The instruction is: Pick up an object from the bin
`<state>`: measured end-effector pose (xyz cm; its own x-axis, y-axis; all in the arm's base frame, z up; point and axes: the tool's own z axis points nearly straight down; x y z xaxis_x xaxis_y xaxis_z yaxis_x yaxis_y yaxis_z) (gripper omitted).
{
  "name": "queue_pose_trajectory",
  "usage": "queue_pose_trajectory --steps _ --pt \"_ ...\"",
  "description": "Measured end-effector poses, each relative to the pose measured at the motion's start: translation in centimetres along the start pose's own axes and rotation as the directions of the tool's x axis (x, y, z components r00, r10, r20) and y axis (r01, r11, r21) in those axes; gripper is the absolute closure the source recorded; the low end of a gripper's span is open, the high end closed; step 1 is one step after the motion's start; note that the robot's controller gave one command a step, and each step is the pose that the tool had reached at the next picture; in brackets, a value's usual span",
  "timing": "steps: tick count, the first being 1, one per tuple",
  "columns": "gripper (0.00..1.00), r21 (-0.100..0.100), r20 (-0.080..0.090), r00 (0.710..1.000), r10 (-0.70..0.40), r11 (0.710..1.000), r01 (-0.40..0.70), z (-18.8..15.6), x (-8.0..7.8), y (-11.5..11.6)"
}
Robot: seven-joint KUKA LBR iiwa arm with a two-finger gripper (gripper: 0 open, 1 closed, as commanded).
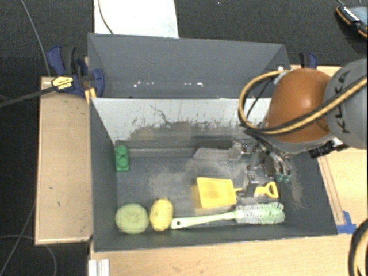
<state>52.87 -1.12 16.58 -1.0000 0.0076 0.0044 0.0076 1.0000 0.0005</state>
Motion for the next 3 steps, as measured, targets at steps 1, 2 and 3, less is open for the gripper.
queue_pose_trajectory --steps 1,2,3 --pt "0.0 0.0 0.007 1.0 -0.001 1.0 0.001 -0.3 -0.2 0.0" --pt "0.0 0.002 0.01 0.996 -0.086 0.996 0.085 9.5 0.8 -7.7" --pt "0.0 0.004 0.024 0.98 -0.197 0.98 0.197 4.9 0.7 -7.8"
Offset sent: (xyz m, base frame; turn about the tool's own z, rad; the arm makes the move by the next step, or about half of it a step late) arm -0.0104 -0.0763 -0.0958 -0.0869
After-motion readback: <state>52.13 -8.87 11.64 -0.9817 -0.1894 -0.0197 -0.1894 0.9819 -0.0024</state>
